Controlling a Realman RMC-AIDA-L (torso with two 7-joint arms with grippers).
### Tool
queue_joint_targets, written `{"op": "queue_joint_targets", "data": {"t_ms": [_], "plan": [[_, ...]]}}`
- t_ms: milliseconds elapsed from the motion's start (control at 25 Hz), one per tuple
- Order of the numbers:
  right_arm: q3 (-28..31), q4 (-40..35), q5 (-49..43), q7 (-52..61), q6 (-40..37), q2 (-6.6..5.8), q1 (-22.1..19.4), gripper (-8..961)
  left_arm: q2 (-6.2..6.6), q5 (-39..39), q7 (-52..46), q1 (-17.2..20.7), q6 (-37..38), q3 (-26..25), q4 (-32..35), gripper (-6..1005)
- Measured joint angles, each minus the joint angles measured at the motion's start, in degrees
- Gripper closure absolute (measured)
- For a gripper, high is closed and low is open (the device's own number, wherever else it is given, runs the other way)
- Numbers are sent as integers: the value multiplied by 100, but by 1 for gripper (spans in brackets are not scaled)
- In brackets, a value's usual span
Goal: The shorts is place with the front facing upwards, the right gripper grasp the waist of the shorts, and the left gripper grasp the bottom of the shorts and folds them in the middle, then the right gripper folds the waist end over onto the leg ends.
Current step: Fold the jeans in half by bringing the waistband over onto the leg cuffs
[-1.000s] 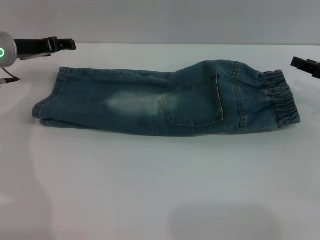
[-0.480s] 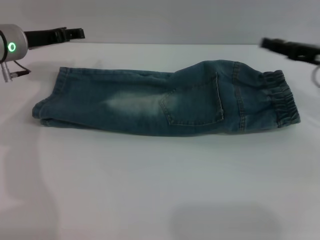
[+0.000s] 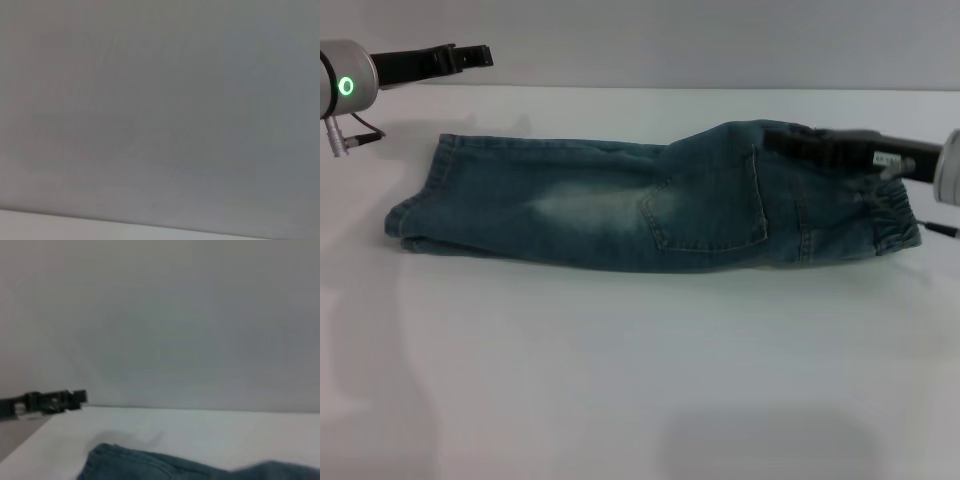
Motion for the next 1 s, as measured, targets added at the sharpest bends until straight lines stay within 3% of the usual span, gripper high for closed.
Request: {"op": "queue_joint_targets", "data": {"t_ms": [1000], "plan": [[184, -102, 12, 5, 378, -44, -1007, 468, -21, -2, -3, -61, 177, 27, 53, 171]]}}
